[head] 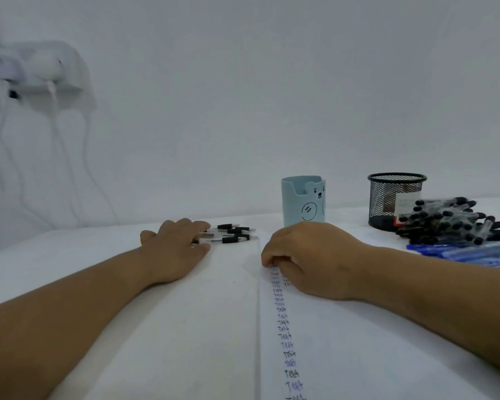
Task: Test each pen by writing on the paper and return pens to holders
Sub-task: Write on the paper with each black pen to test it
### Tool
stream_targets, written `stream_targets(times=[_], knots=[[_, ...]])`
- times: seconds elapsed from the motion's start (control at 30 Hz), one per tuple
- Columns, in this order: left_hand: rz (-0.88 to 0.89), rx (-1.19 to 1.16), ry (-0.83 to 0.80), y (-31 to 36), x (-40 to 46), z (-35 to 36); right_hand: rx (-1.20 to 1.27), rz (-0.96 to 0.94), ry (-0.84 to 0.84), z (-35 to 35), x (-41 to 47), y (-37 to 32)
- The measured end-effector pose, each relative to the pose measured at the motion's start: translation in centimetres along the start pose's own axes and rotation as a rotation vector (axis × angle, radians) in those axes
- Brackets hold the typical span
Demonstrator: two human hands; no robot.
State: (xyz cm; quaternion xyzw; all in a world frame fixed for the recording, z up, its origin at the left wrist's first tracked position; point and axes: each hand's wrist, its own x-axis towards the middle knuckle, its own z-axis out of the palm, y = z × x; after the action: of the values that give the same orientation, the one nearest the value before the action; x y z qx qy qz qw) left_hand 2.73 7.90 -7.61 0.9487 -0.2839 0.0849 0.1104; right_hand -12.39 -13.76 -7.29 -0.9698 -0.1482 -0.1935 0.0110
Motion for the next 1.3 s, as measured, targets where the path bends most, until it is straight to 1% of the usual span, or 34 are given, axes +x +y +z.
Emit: stream_targets(times=[0.13,0.23,0.37,0.43,0.47,0.5,0.57,0.63,0.7,0.77,0.8,0.87,0.93,0.97,1.0,1.07,1.1,1.17,1.3], knots=[[0.025,0.008,0.139,0.0,0.1,0.3,-0.002,-0.001,0.012,0.1,0.0,-0.1],[0.102,-0.041,0.199,0.0,-0.2,0.3,-0.016,0.003,0.094,0.2,-0.2,0.0],[0.426,-0.273,0.349,1.0,-1.1,0.2,-0.086,-0.048,0.299,0.1,-0.2,0.0],[0.555,-0.285,0.408,2.3,-1.6,0.1,-0.178,-0.049,0.342,0.1,0.1,0.0],[0.6,-0.284,0.434,2.9,-1.9,0.1,-0.226,-0.035,0.334,0.2,0.3,0.1],[0.628,-0.281,0.455,3.3,-2.0,0.1,-0.263,-0.029,0.324,0.3,0.4,0.2],[0.635,-0.286,0.488,3.9,-2.3,0.1,-0.282,-0.027,0.365,0.6,0.5,0.7],[0.56,-0.35,0.506,4.2,-2.7,0.0,-0.257,-0.006,0.387,0.7,0.5,1.2],[0.397,-0.456,0.453,4.2,-3.2,-0.2,-0.266,0.013,0.367,0.9,0.4,1.6],[0.248,-0.536,0.347,4.3,-3.2,-0.3,-0.27,0.048,0.324,1.1,0.3,1.7],[0.19,-0.617,0.289,4.3,-3.2,-0.3,-0.255,0.067,0.3,1.1,0.3,1.7],[0.082,-0.944,0.16,4.5,-3.3,-0.7,-0.194,0.107,0.272,0.9,0.3,1.9],[0.002,-1.299,-0.008,4.7,-3.5,-1.3,-0.144,0.149,0.29,0.7,0.2,2.0],[-0.015,-1.424,-0.102,4.8,-3.6,-1.6,-0.125,0.168,0.297,0.6,0.1,2.1],[-0.021,-1.5,-0.188,4.8,-3.7,-1.8,-0.108,0.182,0.304,0.5,0.1,2.1],[-0.002,-1.569,-0.326,4.7,-3.8,-2.0,-0.082,0.199,0.31,0.3,0.0,2.1],[0.008,-1.591,-0.368,4.7,-3.8,-2.0,-0.074,0.206,0.308,0.3,-0.1,2.0],[0.028,-1.638,-0.408,4.8,-3.7,-2.0,-0.066,0.213,0.289,0.2,-0.1,1.8],[0.056,-1.666,-0.395,4.6,-3.7,-2.1,-0.057,0.2,0.286,0.1,-0.2,1.6]])
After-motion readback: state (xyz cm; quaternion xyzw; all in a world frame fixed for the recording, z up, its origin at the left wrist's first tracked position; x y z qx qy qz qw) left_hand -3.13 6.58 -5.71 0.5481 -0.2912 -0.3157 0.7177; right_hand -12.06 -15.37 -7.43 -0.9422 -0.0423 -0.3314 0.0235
